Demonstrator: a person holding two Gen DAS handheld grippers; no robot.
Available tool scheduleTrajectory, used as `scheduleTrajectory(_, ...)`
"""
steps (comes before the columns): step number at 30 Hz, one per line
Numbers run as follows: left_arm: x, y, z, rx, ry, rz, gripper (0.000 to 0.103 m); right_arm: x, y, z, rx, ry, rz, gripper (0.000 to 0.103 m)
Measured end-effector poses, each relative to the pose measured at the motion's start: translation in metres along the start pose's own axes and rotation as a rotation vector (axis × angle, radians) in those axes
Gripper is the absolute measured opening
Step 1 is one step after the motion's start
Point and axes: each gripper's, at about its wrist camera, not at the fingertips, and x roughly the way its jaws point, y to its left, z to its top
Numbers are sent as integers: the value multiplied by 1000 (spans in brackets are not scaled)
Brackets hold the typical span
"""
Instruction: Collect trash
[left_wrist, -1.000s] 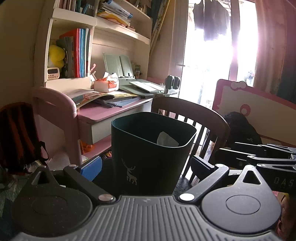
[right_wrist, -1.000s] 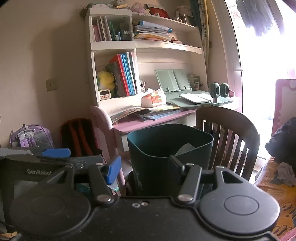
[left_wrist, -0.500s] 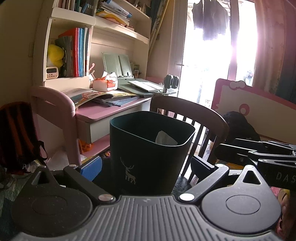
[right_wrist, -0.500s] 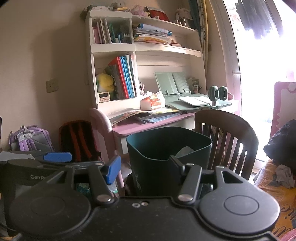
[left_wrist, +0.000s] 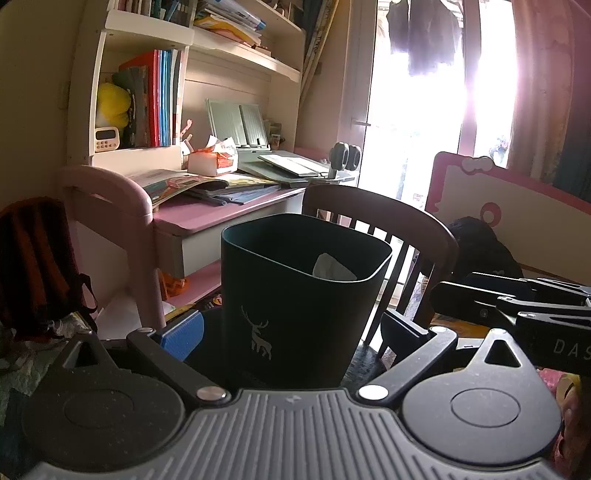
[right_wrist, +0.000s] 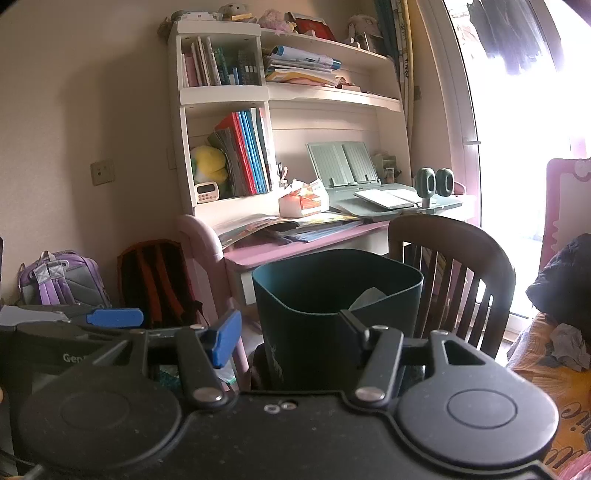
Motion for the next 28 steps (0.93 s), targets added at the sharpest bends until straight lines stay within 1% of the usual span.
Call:
scheduleTrajectory(10, 0, 2, -2, -16, 6, 1, 103, 1, 0, -1, 3, 3, 1, 57)
scheduleTrajectory(14, 1, 3, -1, -31, 14, -10, 103, 1, -1, -1, 4, 1, 3, 57)
scheduleTrajectory(28, 0, 1, -4, -42, 26, -6, 103, 1, -1, -3, 9, -1, 3, 57)
